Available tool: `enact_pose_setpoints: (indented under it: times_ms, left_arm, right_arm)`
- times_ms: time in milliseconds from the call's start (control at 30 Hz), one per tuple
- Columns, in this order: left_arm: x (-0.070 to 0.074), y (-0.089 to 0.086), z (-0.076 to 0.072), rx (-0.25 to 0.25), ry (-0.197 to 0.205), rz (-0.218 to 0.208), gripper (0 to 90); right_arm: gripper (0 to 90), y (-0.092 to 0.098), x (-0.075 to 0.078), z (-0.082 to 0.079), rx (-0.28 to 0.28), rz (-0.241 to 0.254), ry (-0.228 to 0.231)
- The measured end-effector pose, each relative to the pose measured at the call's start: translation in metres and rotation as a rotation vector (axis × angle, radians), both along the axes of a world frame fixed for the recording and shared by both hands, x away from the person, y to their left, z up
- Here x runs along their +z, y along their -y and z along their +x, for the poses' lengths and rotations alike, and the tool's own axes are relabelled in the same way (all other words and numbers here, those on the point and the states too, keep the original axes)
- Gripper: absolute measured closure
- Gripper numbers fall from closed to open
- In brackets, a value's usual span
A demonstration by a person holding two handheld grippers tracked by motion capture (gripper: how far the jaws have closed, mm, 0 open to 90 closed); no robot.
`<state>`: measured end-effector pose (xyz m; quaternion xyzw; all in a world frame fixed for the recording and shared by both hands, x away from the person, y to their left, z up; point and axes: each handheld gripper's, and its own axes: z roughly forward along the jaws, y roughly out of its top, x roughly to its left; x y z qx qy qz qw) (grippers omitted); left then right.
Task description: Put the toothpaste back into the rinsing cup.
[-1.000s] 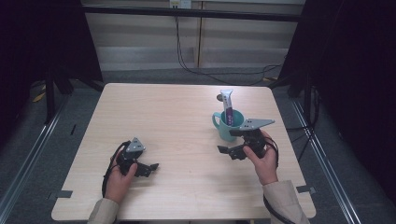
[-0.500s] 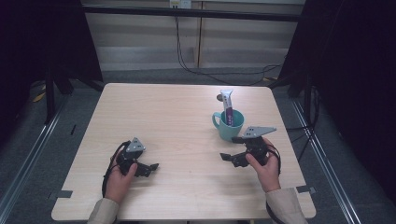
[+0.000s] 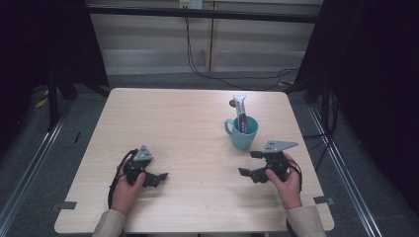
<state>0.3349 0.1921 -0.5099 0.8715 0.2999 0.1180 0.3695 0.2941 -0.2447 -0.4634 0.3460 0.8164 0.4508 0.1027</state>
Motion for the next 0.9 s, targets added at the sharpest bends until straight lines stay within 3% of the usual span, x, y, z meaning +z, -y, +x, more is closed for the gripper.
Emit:
enact_pose_setpoints:
  times_ms: [600,900]
  left_arm:
    - [0.0,0.0,0.0,0.001,0.001,0.0,8.1]
    - [0.0,0.0,0.0,0.0,0.0,0.0,8.1]
  right_arm:
    - [14.7,0.026,-0.028,-0.014,-0.029,0.007,-0.029]
    - [14.7,0.037,-0.036,-0.021,-0.049,-0.019,-0.037]
